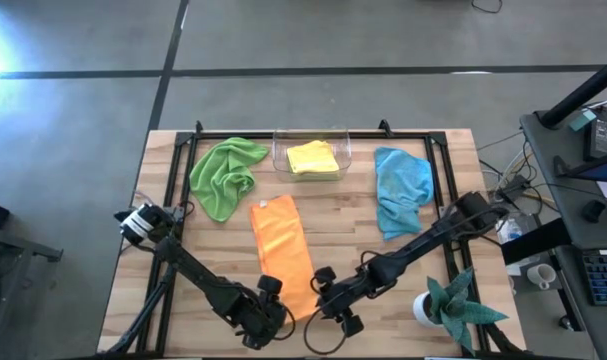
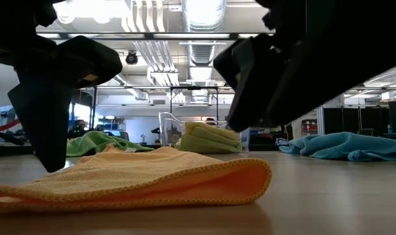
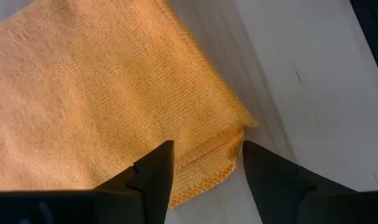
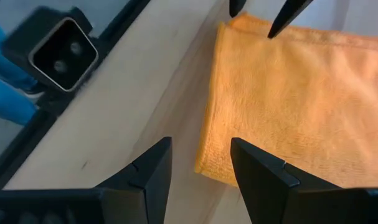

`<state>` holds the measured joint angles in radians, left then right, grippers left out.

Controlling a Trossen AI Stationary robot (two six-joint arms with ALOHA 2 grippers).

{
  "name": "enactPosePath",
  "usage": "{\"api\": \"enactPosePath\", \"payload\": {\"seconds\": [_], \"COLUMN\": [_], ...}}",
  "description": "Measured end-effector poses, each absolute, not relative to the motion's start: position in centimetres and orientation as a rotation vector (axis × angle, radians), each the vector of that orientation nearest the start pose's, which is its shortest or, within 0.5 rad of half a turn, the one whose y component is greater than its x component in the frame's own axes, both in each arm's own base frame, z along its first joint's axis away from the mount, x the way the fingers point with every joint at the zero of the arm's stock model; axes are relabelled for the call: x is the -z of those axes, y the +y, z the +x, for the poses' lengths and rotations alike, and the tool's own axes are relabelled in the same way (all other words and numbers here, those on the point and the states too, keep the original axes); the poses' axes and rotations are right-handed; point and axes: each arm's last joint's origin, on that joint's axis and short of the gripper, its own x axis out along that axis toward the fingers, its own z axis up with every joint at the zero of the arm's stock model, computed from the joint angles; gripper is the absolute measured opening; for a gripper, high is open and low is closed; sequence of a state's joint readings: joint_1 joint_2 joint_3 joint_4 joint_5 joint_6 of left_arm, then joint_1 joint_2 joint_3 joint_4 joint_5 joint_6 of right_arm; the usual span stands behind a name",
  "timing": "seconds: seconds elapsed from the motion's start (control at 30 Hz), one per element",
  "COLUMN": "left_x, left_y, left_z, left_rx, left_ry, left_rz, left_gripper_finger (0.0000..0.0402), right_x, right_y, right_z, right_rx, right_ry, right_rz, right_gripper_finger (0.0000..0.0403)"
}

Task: Fold microfiber towels
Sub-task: Fold the orange microfiber towel into the transparent bin

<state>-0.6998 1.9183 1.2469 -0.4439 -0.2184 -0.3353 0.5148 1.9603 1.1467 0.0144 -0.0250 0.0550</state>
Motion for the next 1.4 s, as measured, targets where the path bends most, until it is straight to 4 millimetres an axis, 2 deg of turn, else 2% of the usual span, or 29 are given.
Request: {"api": "enactPosePath", "payload": {"seconds": [0.27,0.47,0.7,0.83,0.97,1.2,1.3,1.4], "left_x": [-15.7,-14.5,-14.0,-13.9,-13.9,-13.9,-14.0,-14.5], "left_y": [-24.1,-24.2,-24.3,-24.2,-24.2,-24.1,-24.1,-24.2], "left_z": [29.6,30.0,30.3,30.4,30.5,30.6,30.7,30.7], "left_rx": [0.26,0.255,0.234,0.199,0.181,0.168,0.167,0.151], "left_ry": [1.047,1.06,1.06,1.064,1.046,1.035,1.03,1.031], "left_rz": [0.193,0.195,0.174,0.127,0.131,0.134,0.123,0.048], "left_gripper_finger": [0.0175,0.0175,0.0175,0.0169,0.0134,0.0047,0.0015,0.0004], "right_x": [-12.5,-12.1,-12.0,-11.7,-11.7,-12.1,-12.8,-13.6], "right_y": [20.7,20.7,20.5,20.5,20.5,20.7,21.0,21.2], "right_z": [36.4,36.6,36.4,36.4,36.4,36.7,37.1,37.3], "right_rx": [-0.482,-0.441,-0.396,-0.374,-0.364,-0.362,-0.351,-0.328], "right_ry": [0.819,0.896,0.939,0.955,0.958,0.961,0.956,0.986], "right_rz": [-0.169,-0.158,-0.151,-0.12,-0.111,-0.077,-0.043,-0.013], "right_gripper_finger": [0.0162,0.0162,0.0161,0.0143,0.0103,0.0025,0.0012,0.001]}}
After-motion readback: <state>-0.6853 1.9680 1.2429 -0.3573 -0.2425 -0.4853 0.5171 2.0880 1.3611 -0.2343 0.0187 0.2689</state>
